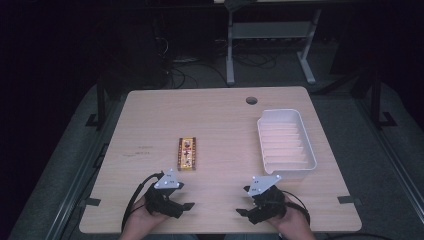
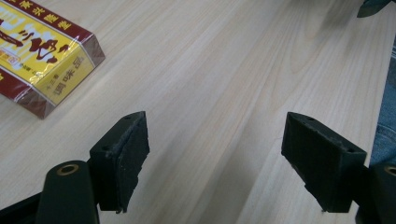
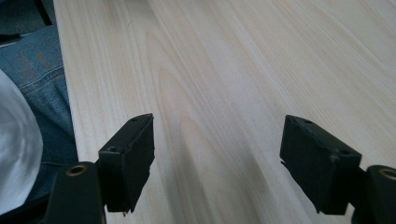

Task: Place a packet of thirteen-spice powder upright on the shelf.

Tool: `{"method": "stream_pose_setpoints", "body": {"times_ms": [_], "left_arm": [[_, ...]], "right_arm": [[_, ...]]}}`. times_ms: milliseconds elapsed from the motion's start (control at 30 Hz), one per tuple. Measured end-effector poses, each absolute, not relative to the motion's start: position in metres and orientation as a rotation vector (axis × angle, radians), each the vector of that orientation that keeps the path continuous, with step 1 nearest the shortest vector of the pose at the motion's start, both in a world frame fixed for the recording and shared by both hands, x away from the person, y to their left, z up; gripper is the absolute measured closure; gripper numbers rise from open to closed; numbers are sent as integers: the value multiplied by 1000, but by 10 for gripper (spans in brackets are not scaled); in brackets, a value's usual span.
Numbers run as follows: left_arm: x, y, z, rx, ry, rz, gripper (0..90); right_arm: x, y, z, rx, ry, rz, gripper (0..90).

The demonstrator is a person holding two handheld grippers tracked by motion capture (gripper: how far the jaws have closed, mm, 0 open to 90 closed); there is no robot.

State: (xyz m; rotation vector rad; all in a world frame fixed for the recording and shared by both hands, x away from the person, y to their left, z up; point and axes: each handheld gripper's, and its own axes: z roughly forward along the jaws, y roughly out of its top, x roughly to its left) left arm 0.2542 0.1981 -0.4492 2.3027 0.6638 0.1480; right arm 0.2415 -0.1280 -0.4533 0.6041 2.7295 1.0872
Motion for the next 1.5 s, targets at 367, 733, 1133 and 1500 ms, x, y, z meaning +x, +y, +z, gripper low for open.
{"method": "stream_pose_setpoints", "body": {"times_ms": [367,733,1133,1500], "left_arm": [[271,183,-441,2299,656,178,224],[303,149,-432,2292,651,184,224],[329,132,-439,2300,690,135,224],[336,140,-448,2346,736,150,238]], "right_arm": [[241,-130,-452,623,2714,1104,253],[239,-134,-449,634,2701,1130,254],[239,-134,-449,626,2705,1132,254],[238,-133,-449,620,2705,1135,253]]}}
